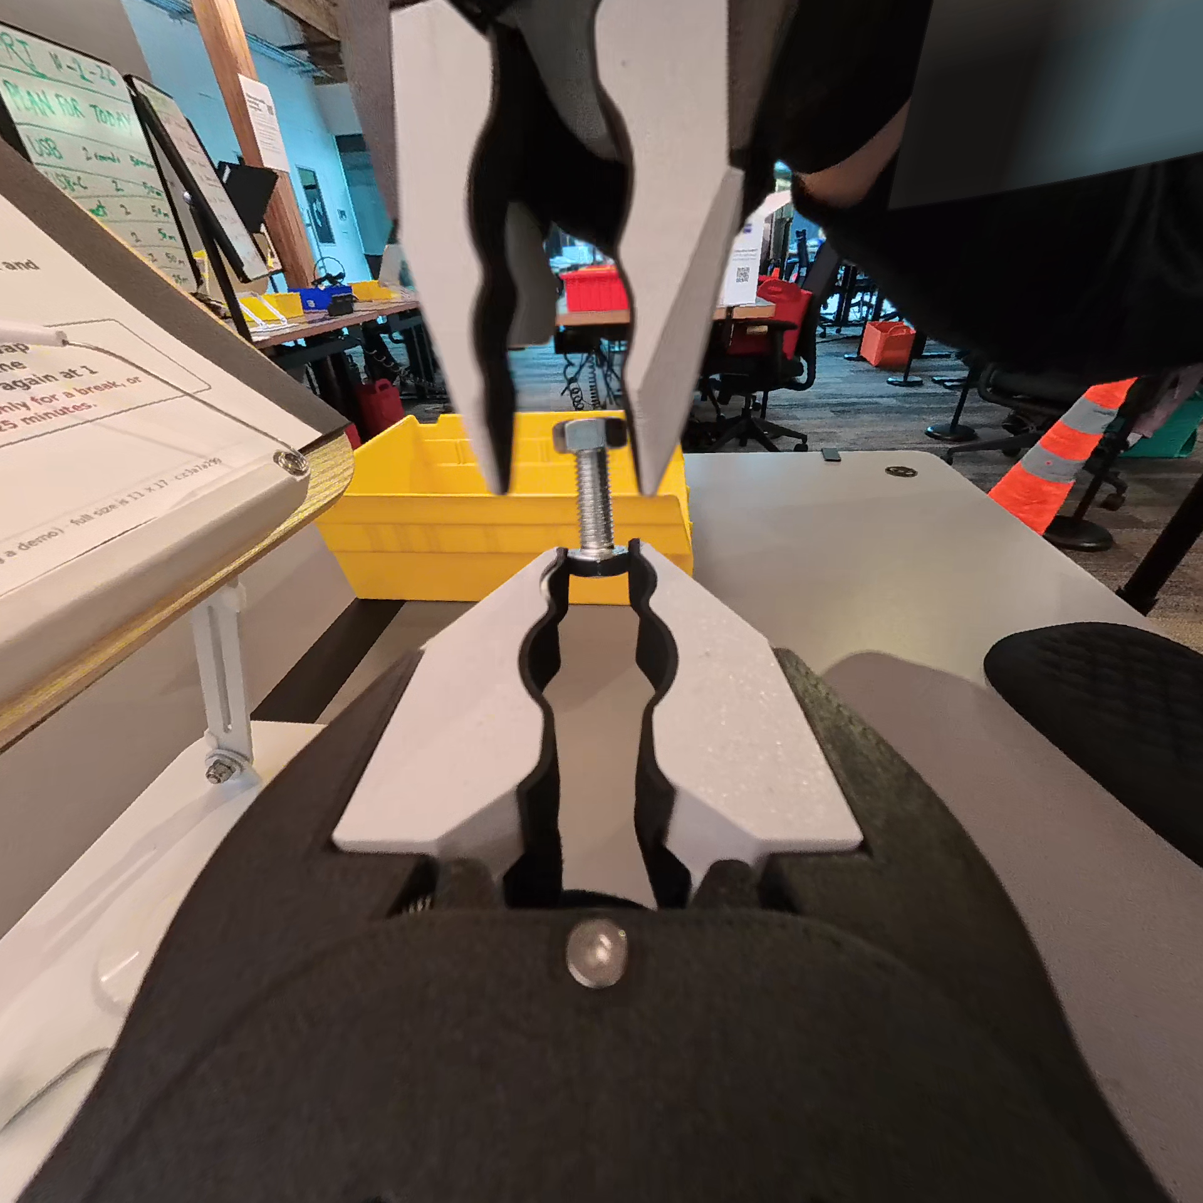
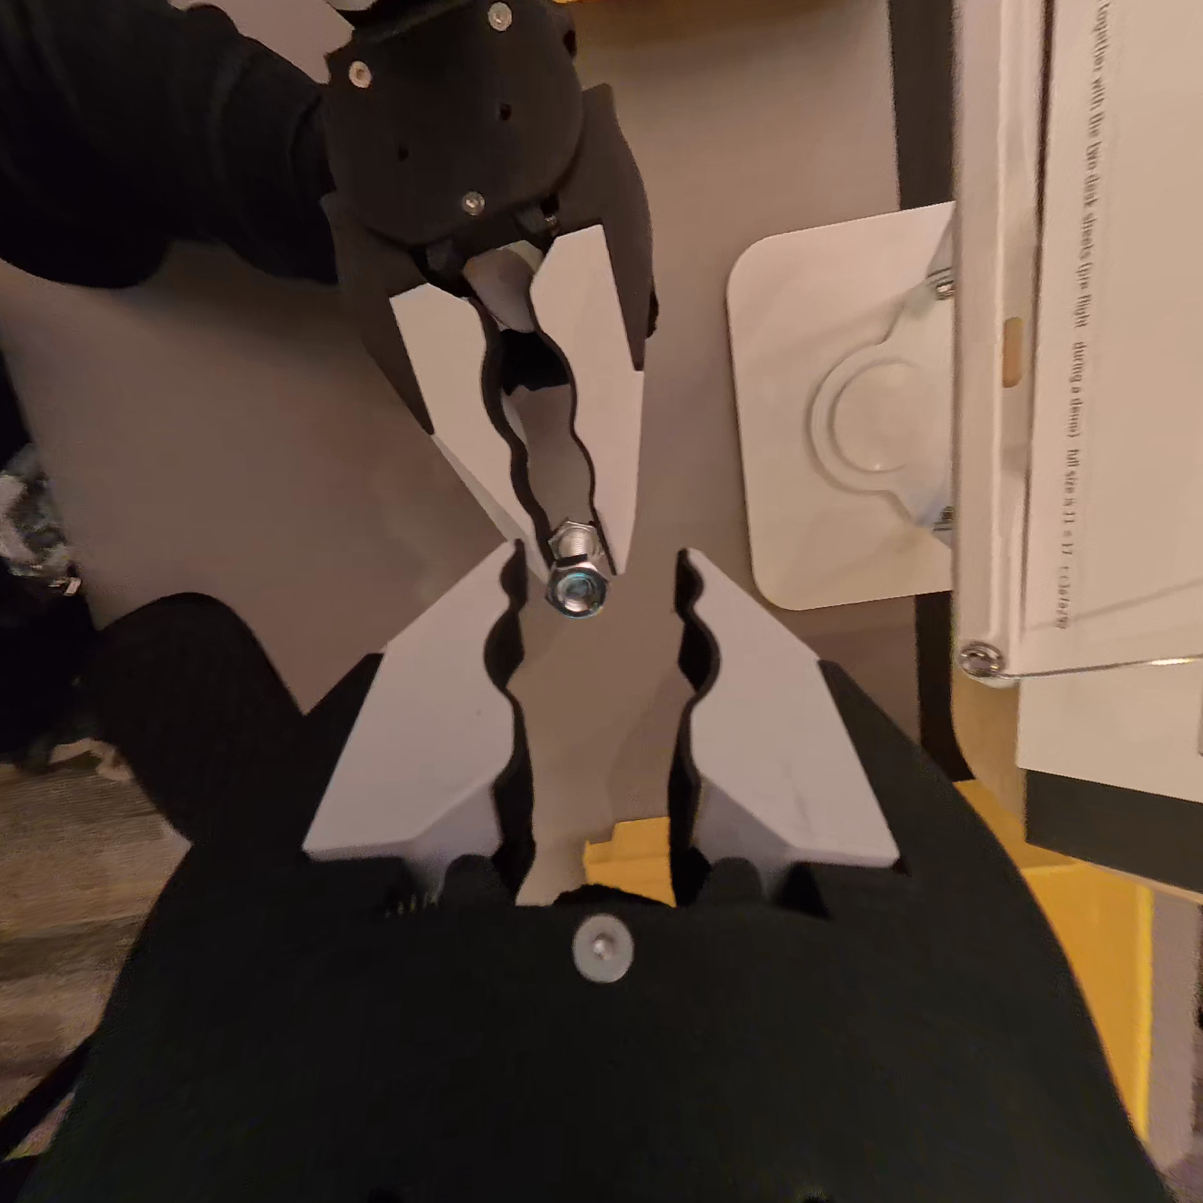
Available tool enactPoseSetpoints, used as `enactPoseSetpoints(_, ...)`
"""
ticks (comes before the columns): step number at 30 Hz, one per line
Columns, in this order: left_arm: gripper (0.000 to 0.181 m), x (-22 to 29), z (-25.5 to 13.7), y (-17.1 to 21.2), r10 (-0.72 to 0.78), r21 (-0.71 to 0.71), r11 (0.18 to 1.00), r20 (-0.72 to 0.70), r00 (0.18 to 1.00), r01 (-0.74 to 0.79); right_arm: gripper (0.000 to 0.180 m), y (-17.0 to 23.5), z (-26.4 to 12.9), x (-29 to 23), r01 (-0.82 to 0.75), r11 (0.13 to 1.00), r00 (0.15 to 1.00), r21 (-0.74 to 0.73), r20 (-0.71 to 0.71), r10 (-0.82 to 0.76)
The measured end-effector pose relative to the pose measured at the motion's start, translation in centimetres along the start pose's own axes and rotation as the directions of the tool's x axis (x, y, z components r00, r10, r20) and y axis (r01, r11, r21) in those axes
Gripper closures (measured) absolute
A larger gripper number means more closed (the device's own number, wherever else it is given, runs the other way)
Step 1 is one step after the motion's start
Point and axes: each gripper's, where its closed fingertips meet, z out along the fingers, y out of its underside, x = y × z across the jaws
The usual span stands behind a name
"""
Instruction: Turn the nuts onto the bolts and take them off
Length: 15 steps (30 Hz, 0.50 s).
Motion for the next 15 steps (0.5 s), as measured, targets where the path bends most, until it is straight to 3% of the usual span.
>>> enactPoseSetpoints(2, 0.165, 0.0, 0.0, 0.0, 0.002, -0.003, 1.000, 0.001, 1.000, -0.002, 0.128, 0.0, -0.2, 0.4, 0.026, 1.000, 0.999, 0.009, -0.041, -0.026)
enactPoseSetpoints(9, 0.165, 0.0, -0.3, -0.2, -0.025, 0.018, 1.000, -0.020, 0.999, 0.026, 0.131, -1.0, -2.6, 1.4, 0.023, 0.988, 0.997, 0.150, -0.083, -0.011)
enactPoseSetpoints(15, 0.165, 0.0, -0.3, -0.2, -0.022, 0.020, 1.000, -0.018, 1.000, 0.023, 0.134, -0.4, -2.5, 0.6, 0.084, 0.987, 0.995, 0.134, -0.069, -0.075)
